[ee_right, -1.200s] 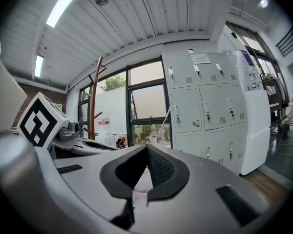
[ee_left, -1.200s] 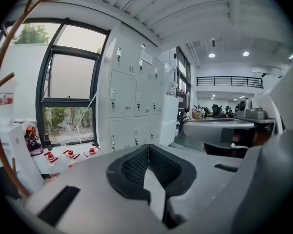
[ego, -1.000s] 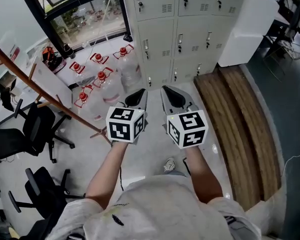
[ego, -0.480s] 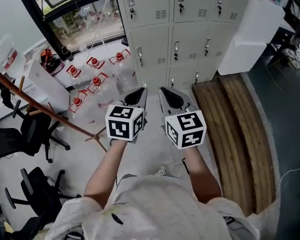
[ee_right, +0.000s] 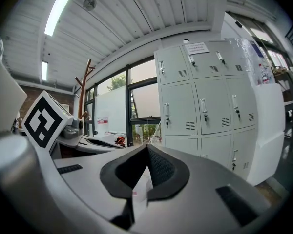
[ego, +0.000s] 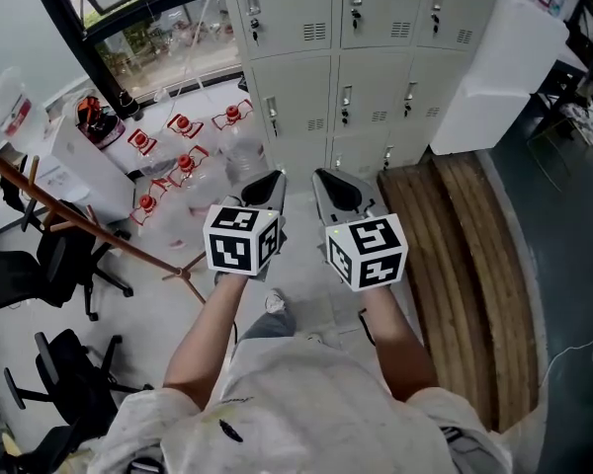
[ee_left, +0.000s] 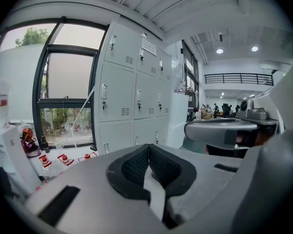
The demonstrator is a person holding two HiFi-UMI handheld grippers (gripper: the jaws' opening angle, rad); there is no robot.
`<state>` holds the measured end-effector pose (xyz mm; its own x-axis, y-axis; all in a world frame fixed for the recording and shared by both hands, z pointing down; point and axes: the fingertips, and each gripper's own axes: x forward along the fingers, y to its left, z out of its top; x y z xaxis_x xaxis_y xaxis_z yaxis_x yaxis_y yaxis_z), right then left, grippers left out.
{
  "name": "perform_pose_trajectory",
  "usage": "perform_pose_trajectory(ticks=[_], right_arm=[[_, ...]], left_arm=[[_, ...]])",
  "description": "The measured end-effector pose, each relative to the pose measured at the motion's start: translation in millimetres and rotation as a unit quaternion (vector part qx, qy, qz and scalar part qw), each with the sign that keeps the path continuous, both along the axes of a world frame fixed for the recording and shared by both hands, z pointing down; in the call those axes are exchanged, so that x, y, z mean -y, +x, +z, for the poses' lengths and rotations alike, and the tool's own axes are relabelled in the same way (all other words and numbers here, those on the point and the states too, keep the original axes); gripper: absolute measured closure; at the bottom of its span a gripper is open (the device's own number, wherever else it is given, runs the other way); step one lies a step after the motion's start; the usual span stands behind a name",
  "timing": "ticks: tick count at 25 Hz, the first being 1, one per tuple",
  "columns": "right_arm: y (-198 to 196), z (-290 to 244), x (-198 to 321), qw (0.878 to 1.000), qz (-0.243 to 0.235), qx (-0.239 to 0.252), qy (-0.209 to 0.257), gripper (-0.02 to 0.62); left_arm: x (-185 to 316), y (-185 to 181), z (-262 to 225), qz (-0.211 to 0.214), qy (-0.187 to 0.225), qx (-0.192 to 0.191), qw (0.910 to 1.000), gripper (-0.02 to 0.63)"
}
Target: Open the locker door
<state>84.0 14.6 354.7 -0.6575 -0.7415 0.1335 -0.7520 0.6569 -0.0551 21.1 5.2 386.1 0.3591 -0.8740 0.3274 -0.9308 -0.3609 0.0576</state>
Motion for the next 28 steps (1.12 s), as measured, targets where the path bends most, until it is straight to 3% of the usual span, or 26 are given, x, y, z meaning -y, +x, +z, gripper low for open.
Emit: perform_pose_trajectory(ticks=[11,28], right_arm=[[-22,4,60,1.000,-0.008,-0.010,0.005,0.600],[-118,-15,205,0.999,-0.023,-0.027,0.010,0.600]], left_arm=[[61,-23,7,-0.005,0.002,-0.008,1.0000,0.598],[210,-108,-13,-0.003,0.010,-0.022,0.9997,0.598]])
